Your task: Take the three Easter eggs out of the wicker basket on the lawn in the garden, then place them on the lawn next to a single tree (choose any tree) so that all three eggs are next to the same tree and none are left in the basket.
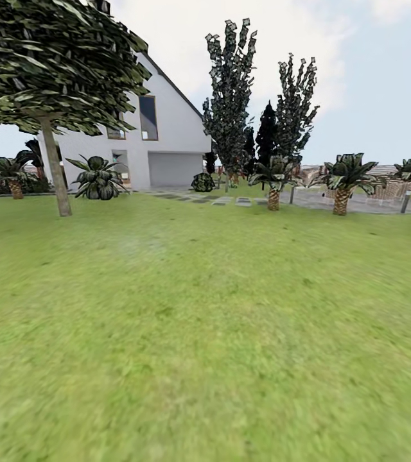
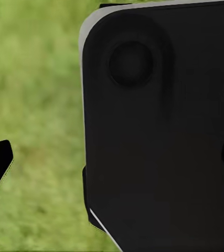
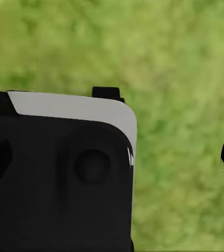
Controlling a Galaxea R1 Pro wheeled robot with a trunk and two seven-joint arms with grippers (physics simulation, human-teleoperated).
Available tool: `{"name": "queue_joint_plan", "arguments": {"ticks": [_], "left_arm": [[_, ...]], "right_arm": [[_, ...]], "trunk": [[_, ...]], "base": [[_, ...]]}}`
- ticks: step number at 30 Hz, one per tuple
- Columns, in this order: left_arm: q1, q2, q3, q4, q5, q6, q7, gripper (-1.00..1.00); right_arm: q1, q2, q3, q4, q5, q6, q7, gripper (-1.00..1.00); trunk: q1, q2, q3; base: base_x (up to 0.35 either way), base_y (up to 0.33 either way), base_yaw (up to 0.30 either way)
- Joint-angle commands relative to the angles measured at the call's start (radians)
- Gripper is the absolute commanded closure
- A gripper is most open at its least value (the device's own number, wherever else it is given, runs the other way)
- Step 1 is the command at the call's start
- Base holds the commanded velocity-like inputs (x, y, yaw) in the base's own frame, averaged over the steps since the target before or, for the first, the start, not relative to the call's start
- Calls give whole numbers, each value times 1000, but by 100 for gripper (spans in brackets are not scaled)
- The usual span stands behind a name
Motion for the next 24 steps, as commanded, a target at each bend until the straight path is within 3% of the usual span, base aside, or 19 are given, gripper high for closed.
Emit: {"name": "queue_joint_plan", "arguments": {"ticks": [1, 24], "left_arm": [[1, 0, -1, -2, 0, 0, 0, -100], [1, 0, -1, -2, 0, 0, 0, -100]], "right_arm": [[-1, 0, 5, 2, -1, -4, -1, -100], [-1, 0, 5, 2, -1, -4, -1, -100]], "trunk": [[1, 0, -1], [1, 0, -1]], "base": [[338, 0, 0], [338, 0, 0]]}}
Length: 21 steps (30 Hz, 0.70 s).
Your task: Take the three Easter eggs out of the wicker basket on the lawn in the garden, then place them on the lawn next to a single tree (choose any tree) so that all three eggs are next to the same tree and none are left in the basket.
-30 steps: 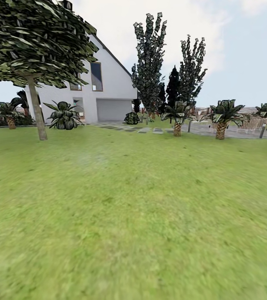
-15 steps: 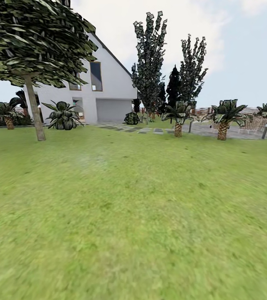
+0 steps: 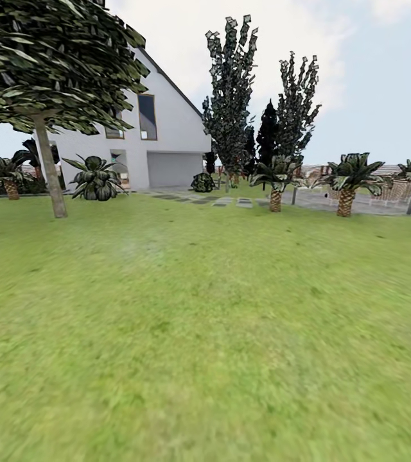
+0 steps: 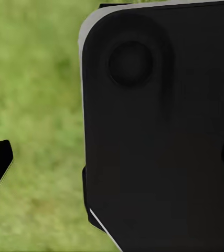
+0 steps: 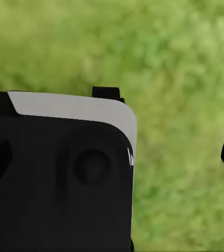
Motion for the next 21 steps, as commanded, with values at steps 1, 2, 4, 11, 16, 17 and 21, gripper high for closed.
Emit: {"name": "queue_joint_plan", "arguments": {"ticks": [1, 2, 4, 11, 16, 17, 21], "left_arm": [[1, 0, -1, -2, 0, 0, 0, -100], [1, 0, -1, -2, 0, 0, 0, -100], [1, 0, -1, -2, 0, 0, 0, -100], [1, 0, -1, -2, 0, 0, 0, -100], [1, 0, -1, -2, 0, 0, 0, -100], [1, 0, -1, -2, 0, 0, 0, -100], [1, 0, -1, -2, 0, 0, 0, -100]], "right_arm": [[-1, 0, 5, 2, -1, -4, -1, -100], [-1, 0, 5, 2, -1, -4, -1, -100], [-1, 0, 5, 2, -1, -4, 0, -100], [-1, 0, 5, 2, -1, -4, -1, -100], [-1, 0, 5, 2, -1, -4, 0, -100], [-1, 0, 5, 2, -1, -4, 0, -100], [-1, 0, 5, 2, -1, -4, 0, -100]], "trunk": [[1, 0, -1], [1, 0, -1], [1, 0, -1], [1, 0, -1], [1, 0, -1], [1, 0, -1], [1, 0, -1]], "base": [[338, 0, 0], [338, 0, 0], [338, 0, 0], [338, 0, 0], [338, 0, 0], [338, 0, 0], [338, 0, -3]]}}
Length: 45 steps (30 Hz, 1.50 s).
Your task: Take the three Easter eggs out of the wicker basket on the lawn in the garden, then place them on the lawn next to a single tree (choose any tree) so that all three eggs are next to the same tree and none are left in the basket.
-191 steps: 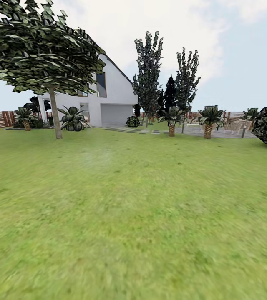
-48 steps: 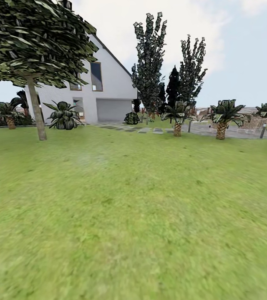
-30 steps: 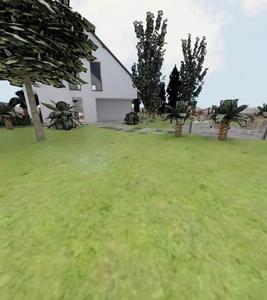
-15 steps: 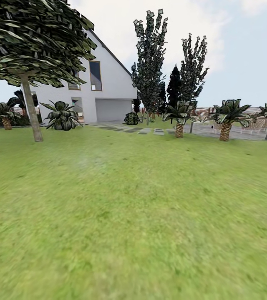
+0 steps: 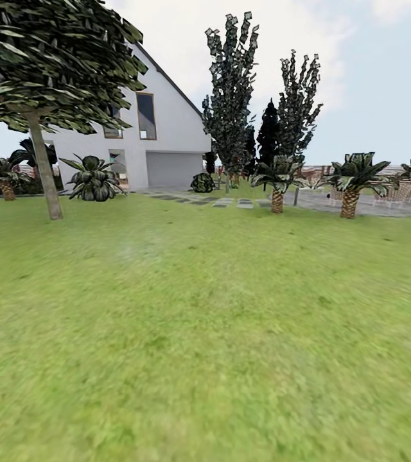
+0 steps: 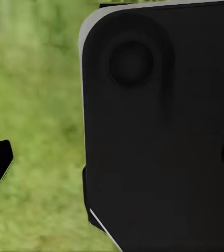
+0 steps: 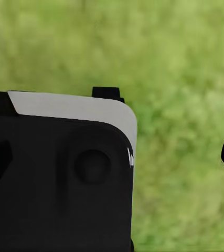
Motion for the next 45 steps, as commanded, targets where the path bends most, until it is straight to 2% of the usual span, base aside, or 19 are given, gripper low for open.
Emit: {"name": "queue_joint_plan", "arguments": {"ticks": [1, 11, 45], "left_arm": [[1, 0, -1, -2, 0, 0, 0, -100], [1, 0, -1, -2, 0, 0, 0, -100], [1, 0, -1, -2, 0, 0, 0, -100]], "right_arm": [[-1, 0, 5, 2, -1, -4, -1, -100], [-1, 0, 7, 2, -1, -4, 2, -100], [-1, 0, 7, 2, 0, -4, -1, -100]], "trunk": [[1, 0, -1], [1, 0, -1], [1, 0, -1]], "base": [[338, 0, -118], [338, 0, -215], [338, 0, -3]]}}
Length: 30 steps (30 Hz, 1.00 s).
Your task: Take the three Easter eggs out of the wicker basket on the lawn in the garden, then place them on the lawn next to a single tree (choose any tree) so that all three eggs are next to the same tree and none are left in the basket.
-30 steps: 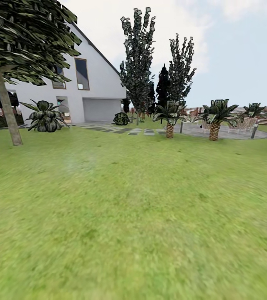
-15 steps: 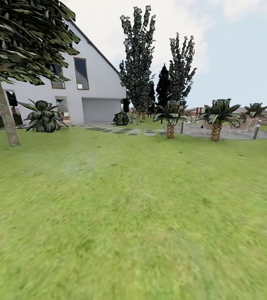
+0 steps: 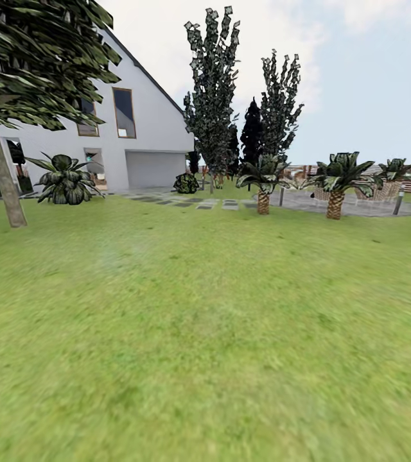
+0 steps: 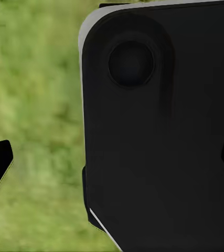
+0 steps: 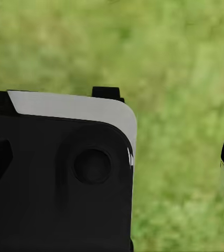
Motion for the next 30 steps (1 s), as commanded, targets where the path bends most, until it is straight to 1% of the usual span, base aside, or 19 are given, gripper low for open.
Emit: {"name": "queue_joint_plan", "arguments": {"ticks": [1, 30], "left_arm": [[1, 0, -1, -2, 0, 0, 0, -100], [1, 0, -1, -2, 0, 0, 0, -100]], "right_arm": [[-1, 0, 5, 2, -1, -4, -1, -100], [-1, 0, 7, 2, 0, -6, -1, -100]], "trunk": [[1, 0, -1], [1, 0, -1]], "base": [[338, 0, 0], [338, 0, 0]]}}
